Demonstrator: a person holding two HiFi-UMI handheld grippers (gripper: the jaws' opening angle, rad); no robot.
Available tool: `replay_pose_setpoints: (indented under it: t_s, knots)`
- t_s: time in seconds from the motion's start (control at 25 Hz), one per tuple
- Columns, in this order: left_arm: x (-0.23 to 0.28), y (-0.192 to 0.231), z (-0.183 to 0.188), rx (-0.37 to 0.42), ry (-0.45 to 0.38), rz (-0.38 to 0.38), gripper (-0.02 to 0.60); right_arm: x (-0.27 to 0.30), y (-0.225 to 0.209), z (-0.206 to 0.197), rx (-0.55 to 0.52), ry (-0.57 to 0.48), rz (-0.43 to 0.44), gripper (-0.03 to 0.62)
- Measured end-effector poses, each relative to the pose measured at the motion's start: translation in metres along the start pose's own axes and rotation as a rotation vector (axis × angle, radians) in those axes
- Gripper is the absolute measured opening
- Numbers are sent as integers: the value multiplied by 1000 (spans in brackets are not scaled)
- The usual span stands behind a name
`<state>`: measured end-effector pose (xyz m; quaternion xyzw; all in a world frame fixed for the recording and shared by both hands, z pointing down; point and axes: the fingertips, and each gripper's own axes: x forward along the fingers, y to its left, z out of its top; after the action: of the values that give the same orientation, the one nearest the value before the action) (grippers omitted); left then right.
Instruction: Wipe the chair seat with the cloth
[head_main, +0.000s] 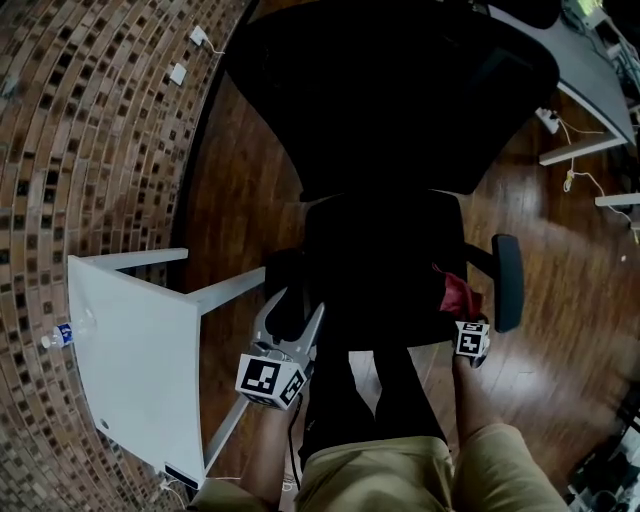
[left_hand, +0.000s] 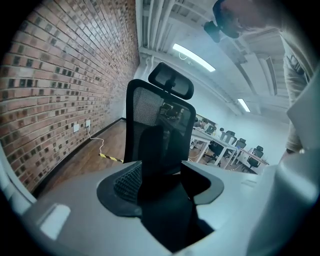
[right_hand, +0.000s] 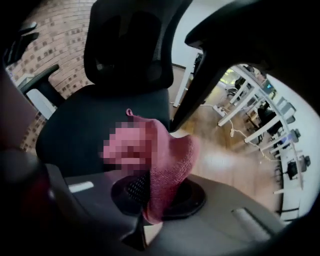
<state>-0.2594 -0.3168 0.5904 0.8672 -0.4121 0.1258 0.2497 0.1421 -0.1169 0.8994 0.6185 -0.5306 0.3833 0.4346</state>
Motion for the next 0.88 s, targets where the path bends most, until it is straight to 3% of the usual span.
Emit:
replay_pose_setpoints:
  t_s: [0.04,0.12,0.32,0.44,0.56,0.68,0.72,0.8,0.88]
  knots:
    - [-2,1,0,-1,-1,4,224,0,8,0,29,2,9,15]
    - [-7,2,0,-3,0,13,224,-1,62,5,65,-15,149,15]
    - [-18,5,6,5,-5,29,221,-55,315,19,-68,-81,847,15]
    - [-23,11,4,13,-3,53,221,-86,427,15,-174,-68,1052,15]
    - [-25,14,0,21,12,63,221,-79,470,3,-279,21,1061,15]
    - [-29,17,-11,10,27,69,221,-55,448,-2,-378,45,986,15]
    - [-30,17,-15,4,30,69,221,-48,428,-2,-409,29,950,15]
    - [-28,14,-19,-4,33,62,221,-25,357,-6,-446,11,774,15]
    - [-24,9,-16,-4,31,50,221,0,251,-16,-307,37,536,15]
